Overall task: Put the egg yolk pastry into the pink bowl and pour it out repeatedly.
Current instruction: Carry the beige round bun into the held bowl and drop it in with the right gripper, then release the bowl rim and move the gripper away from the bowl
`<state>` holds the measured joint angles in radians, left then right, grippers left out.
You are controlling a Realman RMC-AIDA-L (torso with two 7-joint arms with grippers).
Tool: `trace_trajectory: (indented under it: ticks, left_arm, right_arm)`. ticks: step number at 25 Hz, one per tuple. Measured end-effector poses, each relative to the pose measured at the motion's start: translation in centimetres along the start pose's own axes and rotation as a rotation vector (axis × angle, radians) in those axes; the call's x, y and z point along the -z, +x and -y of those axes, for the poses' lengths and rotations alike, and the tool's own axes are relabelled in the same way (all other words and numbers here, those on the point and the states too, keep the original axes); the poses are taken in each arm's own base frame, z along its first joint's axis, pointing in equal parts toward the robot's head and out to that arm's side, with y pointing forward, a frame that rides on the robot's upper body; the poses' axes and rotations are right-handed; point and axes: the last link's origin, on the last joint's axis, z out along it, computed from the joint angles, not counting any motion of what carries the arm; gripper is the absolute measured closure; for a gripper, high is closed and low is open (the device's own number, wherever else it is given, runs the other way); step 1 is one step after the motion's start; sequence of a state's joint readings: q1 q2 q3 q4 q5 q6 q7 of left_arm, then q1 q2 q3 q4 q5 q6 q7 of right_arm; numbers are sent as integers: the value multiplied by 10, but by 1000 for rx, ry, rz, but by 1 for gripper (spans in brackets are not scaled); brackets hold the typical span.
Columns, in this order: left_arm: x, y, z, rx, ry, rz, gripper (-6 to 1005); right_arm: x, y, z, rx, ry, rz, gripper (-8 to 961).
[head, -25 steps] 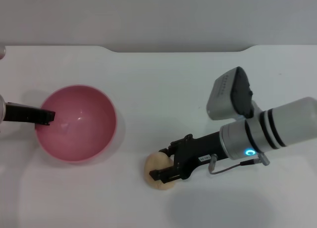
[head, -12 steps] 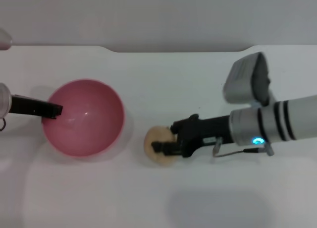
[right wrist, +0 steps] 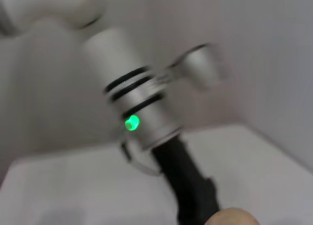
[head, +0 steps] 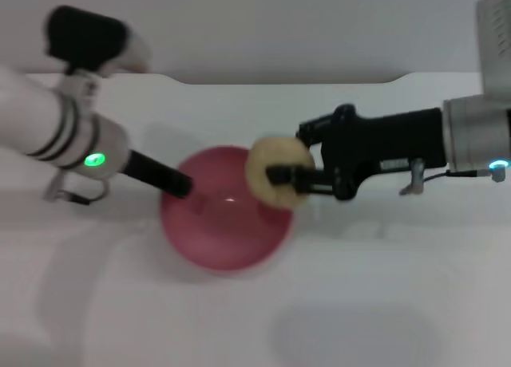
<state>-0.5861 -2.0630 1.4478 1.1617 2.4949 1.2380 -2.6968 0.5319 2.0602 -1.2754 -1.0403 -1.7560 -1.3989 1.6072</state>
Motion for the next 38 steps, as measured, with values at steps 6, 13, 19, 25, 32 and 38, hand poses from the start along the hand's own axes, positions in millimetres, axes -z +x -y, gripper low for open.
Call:
trace_trajectory:
  ticks: [6,13,19,25,32,38]
  left_arm:
    - [-13,22,-36,-99,-26,43,999]
    - [-13,27,-42,-101,-43,30,1000]
    - [-14,25,-43,-91,-56,31,1000]
    - [-16,24,-47,-84,-81,28,1000]
    - [-25,20,-60,-102,-112,12,999]
    - [-34,18,-60,-64,-136,-11,986]
  right_arm:
    - [-25,16,-6,-12,-25,-309,624]
    - [-24,15,-5,-26,24,-295,615]
    - [-19,5,-1,-22,48,-246,425]
    - [19,-12,13,-79,164,23,425]
    - [79,16,23,-154,361,259,425]
    - [99,44,22,-216,447,332,425]
